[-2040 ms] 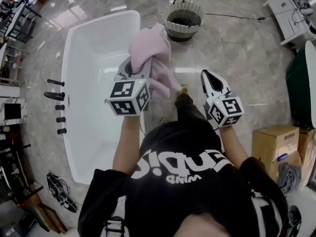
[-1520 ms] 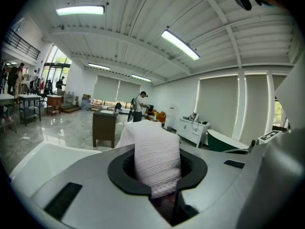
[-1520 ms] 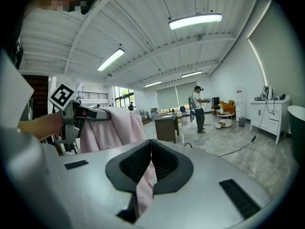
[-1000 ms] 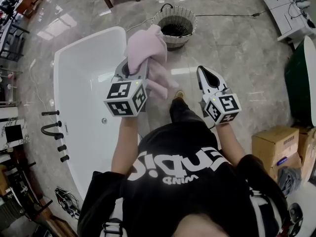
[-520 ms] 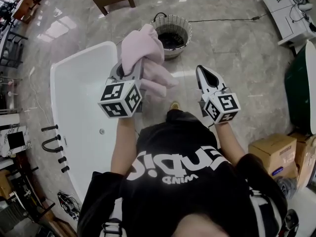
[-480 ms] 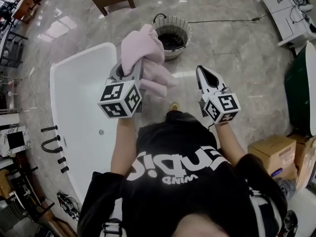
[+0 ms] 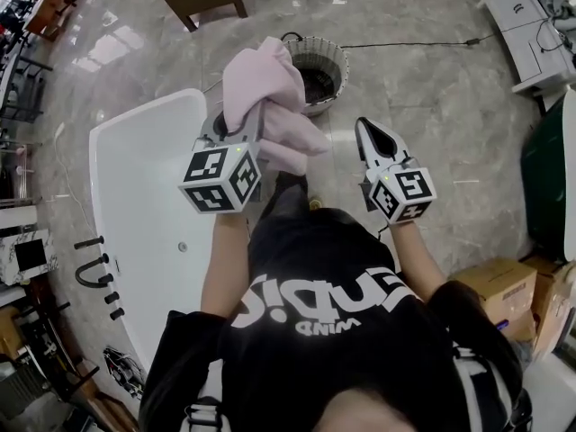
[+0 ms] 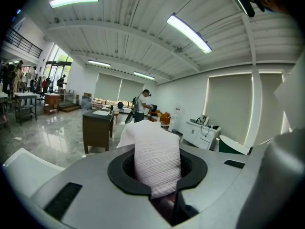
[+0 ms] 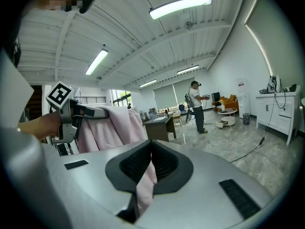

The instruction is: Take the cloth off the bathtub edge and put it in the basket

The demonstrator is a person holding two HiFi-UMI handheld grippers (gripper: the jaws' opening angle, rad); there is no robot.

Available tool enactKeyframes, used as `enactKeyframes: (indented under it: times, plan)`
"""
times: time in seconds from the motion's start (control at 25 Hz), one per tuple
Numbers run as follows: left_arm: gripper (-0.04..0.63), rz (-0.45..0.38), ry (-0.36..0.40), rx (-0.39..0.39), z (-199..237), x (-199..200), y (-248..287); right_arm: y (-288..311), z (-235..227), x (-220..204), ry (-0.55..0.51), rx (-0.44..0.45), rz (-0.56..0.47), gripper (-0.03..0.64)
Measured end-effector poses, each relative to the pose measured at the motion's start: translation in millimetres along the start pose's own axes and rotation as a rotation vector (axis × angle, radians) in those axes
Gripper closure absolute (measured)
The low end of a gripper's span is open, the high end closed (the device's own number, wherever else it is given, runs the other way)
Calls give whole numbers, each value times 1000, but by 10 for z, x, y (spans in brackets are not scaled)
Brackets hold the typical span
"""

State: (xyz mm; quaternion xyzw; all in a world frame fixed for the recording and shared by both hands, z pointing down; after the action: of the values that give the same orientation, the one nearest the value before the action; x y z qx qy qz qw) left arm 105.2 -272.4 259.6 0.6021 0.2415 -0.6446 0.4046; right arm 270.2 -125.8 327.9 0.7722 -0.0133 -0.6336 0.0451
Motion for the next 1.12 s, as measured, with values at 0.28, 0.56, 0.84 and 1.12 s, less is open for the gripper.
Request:
enactKeyframes:
  times: [0.28,0.56,0.84,1.12]
  plan:
    - [500,5,-17,-15,139,45,553,346,-366,14,4,-37,10,603]
    - [500,-5,-20,-39,346,231,1230,841,-781,76,4,-77,23,603]
    - [500,-19,-10,-94,631,572,2083,1615,-1026,280,-1,-95,27,603]
    - [500,-33,-12,-180,914,944,2947,2401,-1333,551,-10,-146,16,603]
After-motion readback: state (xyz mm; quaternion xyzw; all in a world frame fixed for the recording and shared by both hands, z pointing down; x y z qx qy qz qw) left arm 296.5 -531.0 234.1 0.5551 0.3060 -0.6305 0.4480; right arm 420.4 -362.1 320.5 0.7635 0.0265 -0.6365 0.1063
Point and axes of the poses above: the fingertips, and each gripper's own axes: y forward along the fingers, z to its left, x out of its top, the point moved 3 cm from there along -y, backward along the fingers, and after that the axes turned 6 degrees about -z, right-handed, at the moved point
